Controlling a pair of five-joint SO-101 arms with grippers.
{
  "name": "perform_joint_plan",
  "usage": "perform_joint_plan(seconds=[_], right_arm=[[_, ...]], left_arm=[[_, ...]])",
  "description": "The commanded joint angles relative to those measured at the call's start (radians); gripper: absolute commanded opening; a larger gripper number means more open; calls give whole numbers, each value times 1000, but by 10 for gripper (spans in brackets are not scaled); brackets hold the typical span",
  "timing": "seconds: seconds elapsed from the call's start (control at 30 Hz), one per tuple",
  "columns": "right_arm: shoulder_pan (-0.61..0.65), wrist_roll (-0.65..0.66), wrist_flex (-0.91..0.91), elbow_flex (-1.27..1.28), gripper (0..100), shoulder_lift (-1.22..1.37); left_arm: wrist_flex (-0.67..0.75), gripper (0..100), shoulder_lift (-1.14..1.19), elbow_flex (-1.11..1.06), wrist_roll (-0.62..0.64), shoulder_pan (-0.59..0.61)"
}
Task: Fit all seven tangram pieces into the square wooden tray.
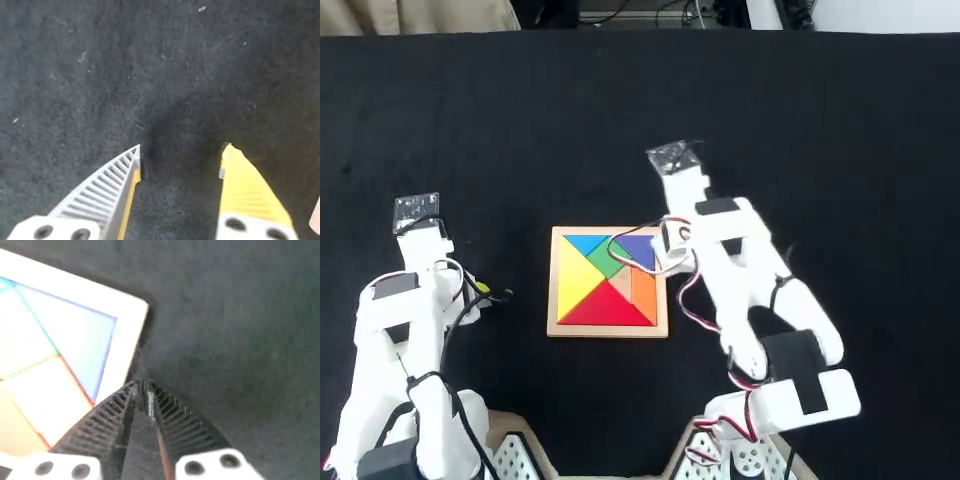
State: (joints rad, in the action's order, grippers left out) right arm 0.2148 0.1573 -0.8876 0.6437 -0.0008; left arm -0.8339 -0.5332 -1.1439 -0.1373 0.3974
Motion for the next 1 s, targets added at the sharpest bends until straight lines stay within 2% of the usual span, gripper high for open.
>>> perform_joint_plan(seconds=[0.0,0.17,0.4,0.97], right_arm=[[58,2,9,-64,11,-1],[55,2,9,-65,11,-2],[-11,3,17,-68,11,1],[-9,2,89,-28,11,8]], left_arm=[[15,256,-25,2,11,-15],[14,256,-25,-1,11,-15],[14,256,-25,4,11,-18],[14,256,-18,7,11,-38]])
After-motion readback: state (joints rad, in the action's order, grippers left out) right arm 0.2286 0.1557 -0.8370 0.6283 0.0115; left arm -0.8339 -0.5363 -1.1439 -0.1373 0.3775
